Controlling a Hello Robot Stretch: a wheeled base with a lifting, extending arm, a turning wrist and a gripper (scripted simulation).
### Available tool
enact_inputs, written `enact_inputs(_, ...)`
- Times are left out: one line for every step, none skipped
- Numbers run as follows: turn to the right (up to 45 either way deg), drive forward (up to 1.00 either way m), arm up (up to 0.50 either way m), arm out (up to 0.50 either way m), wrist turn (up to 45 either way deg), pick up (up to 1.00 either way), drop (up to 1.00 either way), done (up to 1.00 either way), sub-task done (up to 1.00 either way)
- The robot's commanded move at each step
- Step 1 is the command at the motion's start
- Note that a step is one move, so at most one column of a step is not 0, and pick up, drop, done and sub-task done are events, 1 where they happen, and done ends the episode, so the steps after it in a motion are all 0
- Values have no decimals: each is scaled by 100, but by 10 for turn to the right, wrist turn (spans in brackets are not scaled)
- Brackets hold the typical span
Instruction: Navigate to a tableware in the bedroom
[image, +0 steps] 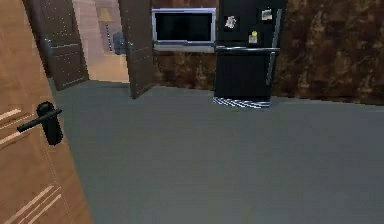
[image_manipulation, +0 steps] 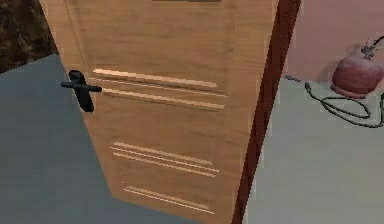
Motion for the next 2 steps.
enact_inputs(60, 0, 0, 0, 0, 0, 0, 0, 0)
enact_inputs(0, 100, 0, 0, 0, 0, 0, 0, 0)
